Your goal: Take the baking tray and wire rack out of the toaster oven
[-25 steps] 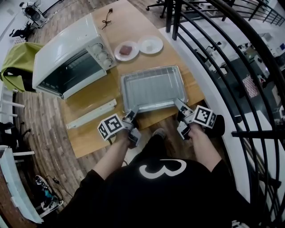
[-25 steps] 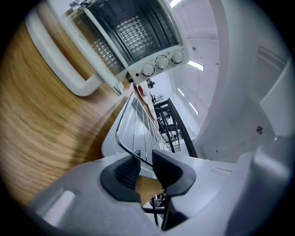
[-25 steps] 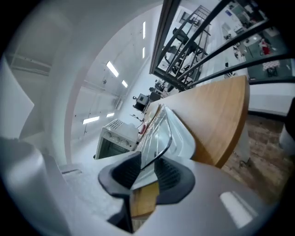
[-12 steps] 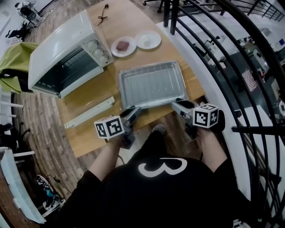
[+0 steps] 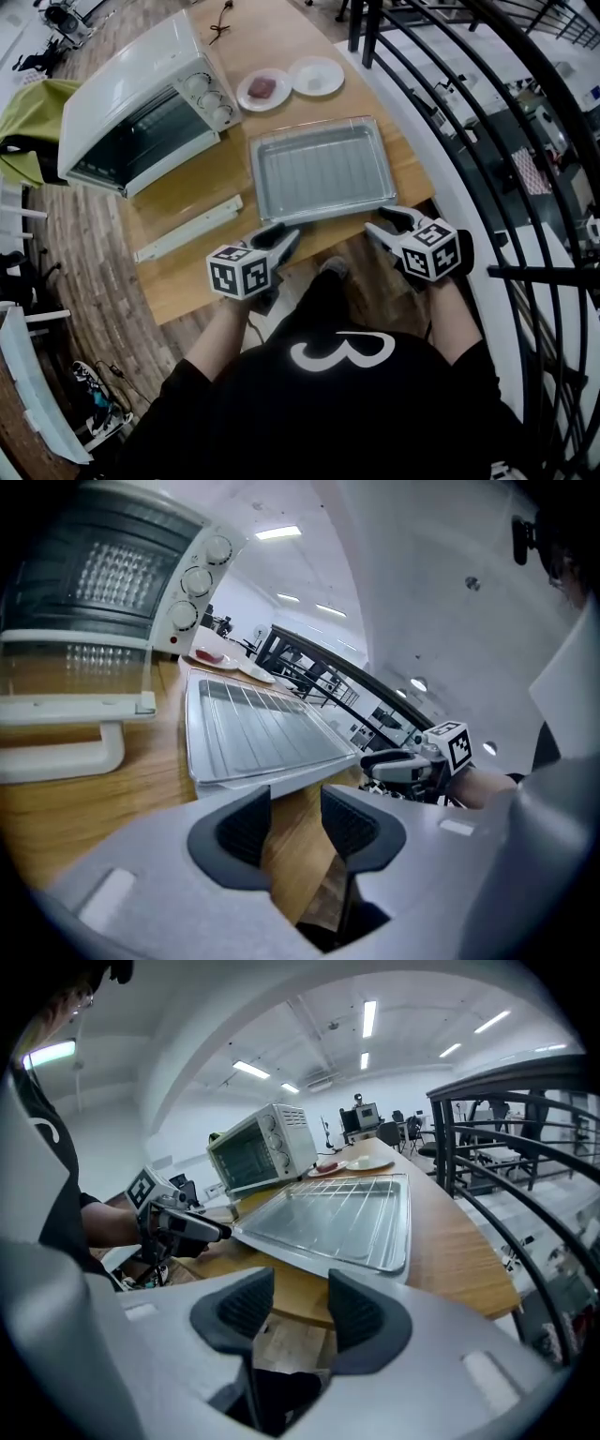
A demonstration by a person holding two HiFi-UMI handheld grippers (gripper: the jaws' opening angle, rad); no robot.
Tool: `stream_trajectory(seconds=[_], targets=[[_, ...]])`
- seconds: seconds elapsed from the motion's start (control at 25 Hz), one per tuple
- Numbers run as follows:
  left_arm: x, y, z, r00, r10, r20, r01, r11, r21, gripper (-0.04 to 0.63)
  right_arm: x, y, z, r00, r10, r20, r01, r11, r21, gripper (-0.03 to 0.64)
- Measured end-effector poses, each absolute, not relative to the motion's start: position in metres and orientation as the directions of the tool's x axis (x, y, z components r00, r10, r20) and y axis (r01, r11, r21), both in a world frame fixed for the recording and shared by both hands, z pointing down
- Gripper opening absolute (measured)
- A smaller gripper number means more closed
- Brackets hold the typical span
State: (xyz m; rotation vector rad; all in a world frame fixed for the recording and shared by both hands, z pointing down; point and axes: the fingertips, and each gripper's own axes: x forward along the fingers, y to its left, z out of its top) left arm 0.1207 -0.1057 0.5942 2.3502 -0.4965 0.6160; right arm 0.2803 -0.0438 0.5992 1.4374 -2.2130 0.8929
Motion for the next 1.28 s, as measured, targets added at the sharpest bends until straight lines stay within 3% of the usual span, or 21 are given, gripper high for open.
stream_trajectory(seconds=[0.4, 0.6, 0.88, 1.28], targets=[[0.120, -0.091, 0.583, 0.803, -0.210, 0.558, -0.488, -0.770, 0.412, 0.153, 0.266, -0.033, 0.591, -0.439, -0.689, 0.577, -0.897, 0.305, -0.319, 0.181], [0.130, -0.080, 0.548, 0.818, -0.235, 0.525, -0.461, -0.813, 0.354, 0.149, 0.243, -0.028, 0.548, -0.479, -0.718, 0.505, -0.877, 0.369, -0.306, 0.118], [0.141, -0.049, 0.478, 0.869, -0.248, 0.428, -0.408, -0.849, 0.335, 0.062, 0.219, -0.010, 0.469, -0.525, -0.762, 0.381, -0.850, 0.448, -0.276, 0.007], [0.131, 0.012, 0.371, 0.930, -0.269, 0.252, -0.340, -0.889, 0.306, 0.011, 0.191, 0.045, 0.363, -0.587, -0.789, 0.183, -0.806, 0.548, -0.224, 0.003]])
